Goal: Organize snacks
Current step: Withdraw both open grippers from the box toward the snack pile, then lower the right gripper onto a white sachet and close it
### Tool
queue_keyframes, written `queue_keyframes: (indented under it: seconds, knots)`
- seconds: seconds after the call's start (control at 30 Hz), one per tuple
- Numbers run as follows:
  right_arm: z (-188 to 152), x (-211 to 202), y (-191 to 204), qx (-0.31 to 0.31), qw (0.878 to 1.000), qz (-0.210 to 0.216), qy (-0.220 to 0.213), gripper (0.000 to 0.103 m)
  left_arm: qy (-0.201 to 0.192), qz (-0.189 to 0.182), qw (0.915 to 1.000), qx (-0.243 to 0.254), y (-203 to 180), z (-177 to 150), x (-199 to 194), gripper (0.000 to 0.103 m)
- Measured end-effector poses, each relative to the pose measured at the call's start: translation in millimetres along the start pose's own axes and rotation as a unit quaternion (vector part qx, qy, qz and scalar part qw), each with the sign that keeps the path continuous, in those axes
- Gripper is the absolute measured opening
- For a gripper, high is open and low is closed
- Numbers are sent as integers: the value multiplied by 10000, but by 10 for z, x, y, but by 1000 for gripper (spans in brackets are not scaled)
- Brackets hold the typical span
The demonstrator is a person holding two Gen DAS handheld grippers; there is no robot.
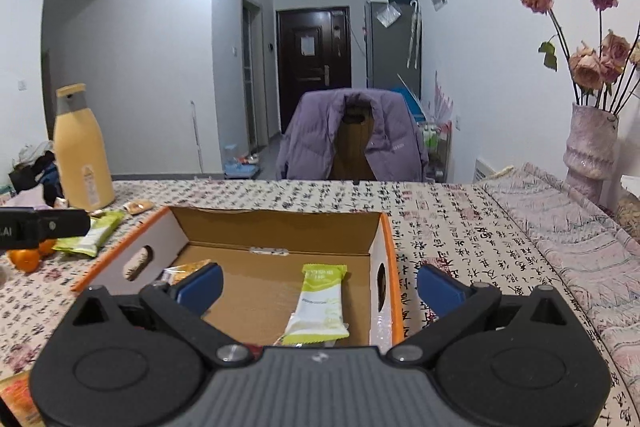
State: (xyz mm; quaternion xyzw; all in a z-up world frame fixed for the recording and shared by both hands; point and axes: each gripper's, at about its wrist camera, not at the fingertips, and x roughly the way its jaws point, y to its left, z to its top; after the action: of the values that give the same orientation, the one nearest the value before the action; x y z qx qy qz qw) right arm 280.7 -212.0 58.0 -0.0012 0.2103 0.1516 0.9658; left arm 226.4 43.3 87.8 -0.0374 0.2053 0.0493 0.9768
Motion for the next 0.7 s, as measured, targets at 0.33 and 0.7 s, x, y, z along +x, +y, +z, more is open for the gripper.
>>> queue_keyframes:
  seconds: [0.33, 0.7]
  knots:
    - [-279, -524, 40, -92, 9996, 113, -241, 103, -362, -181, 9992, -72, -6, -279, -554, 103]
    - [-688, -916, 17, -90, 9997, 134, -196, 103, -495, -196, 9986, 19, 74, -684, -909, 103]
